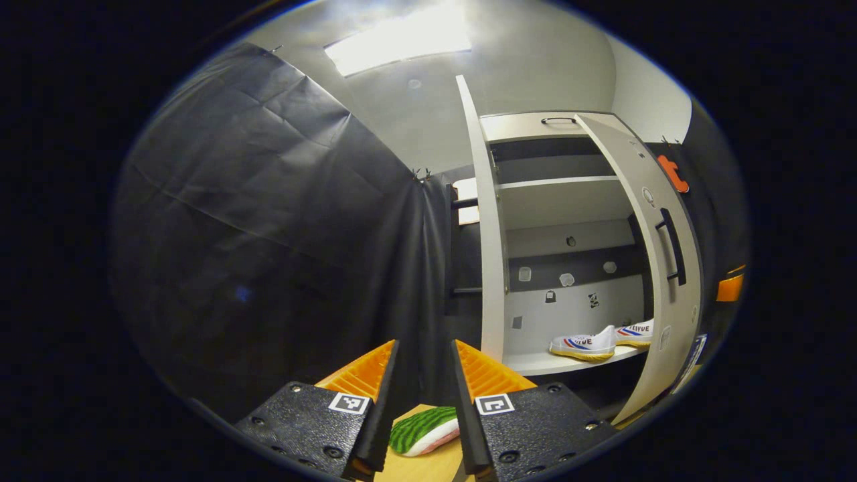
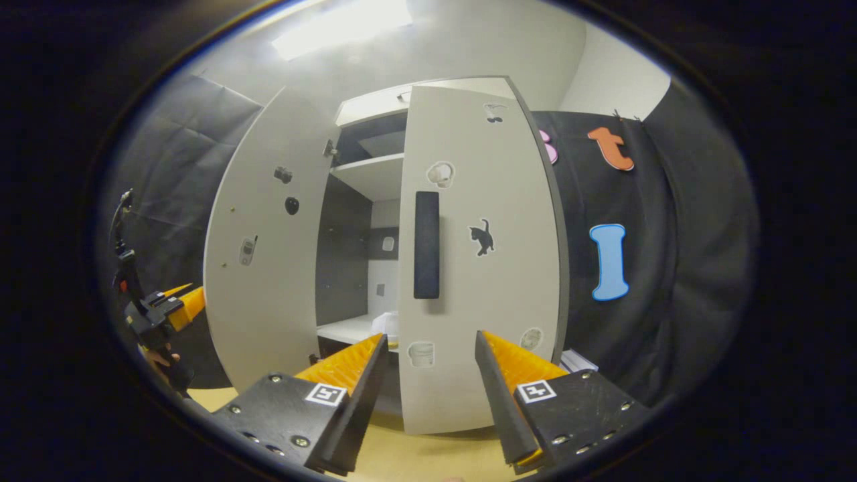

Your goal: Grab one shoe with the right hand and put it into the shoe cabinet, grab the other shoe with the left hand and put it into the shoe cabinet; then close the right door with the right hand and the left door with the left hand.

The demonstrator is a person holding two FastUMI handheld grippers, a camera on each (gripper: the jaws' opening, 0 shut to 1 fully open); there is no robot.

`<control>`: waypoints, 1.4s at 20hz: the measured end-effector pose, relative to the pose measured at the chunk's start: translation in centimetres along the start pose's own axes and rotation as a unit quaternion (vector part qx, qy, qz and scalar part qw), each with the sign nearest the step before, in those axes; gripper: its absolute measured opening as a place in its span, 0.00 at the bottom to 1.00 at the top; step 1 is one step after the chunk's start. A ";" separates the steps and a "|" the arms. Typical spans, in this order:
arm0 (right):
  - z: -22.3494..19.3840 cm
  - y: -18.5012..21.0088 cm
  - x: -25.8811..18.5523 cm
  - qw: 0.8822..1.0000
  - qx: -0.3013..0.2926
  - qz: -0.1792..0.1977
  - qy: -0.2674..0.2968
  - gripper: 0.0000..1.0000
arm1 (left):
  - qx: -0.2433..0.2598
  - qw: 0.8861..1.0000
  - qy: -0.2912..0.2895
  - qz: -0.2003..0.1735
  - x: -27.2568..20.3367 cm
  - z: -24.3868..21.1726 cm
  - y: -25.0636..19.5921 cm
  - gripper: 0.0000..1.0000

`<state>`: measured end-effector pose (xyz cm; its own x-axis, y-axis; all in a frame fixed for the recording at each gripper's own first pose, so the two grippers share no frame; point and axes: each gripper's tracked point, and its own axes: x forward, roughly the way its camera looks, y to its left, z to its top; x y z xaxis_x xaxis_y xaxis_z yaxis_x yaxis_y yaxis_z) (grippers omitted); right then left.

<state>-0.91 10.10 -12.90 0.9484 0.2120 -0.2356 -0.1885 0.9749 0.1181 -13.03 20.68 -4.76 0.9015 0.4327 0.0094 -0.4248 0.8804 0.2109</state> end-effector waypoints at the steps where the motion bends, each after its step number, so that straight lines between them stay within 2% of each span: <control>1: -0.3 -0.1 0.2 1.000 0.003 0.000 0.002 0.77 | 0.001 1.000 -0.001 -0.010 0.0 0.1 -0.1 0.43; 8: -1.5 -1.0 0.4 1.000 0.012 -0.008 0.012 0.77 | -0.045 0.997 0.006 -0.070 -0.2 0.0 -2.3 0.43; 12: -1.3 -1.6 0.5 1.000 0.016 -0.015 0.006 0.77 | -0.075 0.989 0.012 -0.129 -0.8 0.2 -6.3 0.43; 21: -2.1 -2.8 1.8 0.999 0.026 -0.022 0.011 0.77 | -0.107 0.973 0.026 -0.201 -0.4 -0.2 -12.8 0.43; 23: -2.0 -3.1 2.2 0.999 0.030 -0.025 0.007 0.77 | -0.101 0.973 0.032 -0.207 -0.2 -0.6 -13.6 0.44; 26: -1.4 -3.7 2.8 0.999 0.035 -0.030 -0.008 0.77 | -0.094 0.978 0.020 -0.185 1.2 -0.2 -13.8 0.44; 28: -0.8 -4.3 3.1 0.998 0.037 -0.039 -0.020 0.78 | -0.093 0.978 0.018 -0.186 1.6 -0.2 -14.4 0.44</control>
<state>2.62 6.58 -14.89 0.9691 0.1322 -0.2082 -0.0967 0.9803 0.1725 -5.46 8.74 -7.98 0.9945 0.0785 -0.0691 -0.0779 0.9969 0.0114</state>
